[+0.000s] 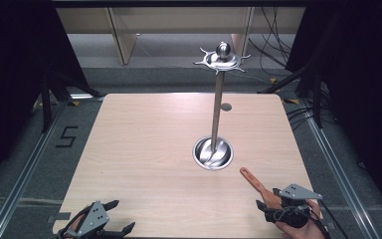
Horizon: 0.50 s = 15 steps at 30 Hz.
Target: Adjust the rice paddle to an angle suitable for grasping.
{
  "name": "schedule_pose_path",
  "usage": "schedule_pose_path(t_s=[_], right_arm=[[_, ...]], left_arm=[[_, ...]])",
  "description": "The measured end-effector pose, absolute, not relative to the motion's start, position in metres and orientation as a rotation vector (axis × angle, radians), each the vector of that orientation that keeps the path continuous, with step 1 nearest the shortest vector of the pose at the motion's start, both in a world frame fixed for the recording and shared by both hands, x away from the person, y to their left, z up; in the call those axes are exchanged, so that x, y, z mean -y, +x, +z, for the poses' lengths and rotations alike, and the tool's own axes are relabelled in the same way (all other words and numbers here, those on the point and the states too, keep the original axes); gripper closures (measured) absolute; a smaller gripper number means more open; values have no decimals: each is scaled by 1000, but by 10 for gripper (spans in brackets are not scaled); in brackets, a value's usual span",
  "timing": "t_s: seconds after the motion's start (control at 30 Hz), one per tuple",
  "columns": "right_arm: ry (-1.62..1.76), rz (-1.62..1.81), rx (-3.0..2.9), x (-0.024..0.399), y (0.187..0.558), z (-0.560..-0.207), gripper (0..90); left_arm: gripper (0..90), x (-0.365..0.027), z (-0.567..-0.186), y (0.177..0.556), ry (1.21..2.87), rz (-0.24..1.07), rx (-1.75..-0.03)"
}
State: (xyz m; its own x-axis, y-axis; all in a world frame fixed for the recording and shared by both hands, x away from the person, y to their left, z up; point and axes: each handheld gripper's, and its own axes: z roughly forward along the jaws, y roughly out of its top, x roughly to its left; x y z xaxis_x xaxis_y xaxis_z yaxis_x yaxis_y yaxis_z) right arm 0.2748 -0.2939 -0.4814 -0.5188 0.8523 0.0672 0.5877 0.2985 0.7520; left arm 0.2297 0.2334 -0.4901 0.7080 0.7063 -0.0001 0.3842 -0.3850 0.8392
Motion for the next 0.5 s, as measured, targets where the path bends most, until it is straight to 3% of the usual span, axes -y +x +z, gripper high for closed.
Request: schedule_pose_path(t_s=[0.5], right_arm=[[1268,991,-2289,294,292,-476,257]], left_arm=[[152,-235,-490,231,2052,465,-825]])
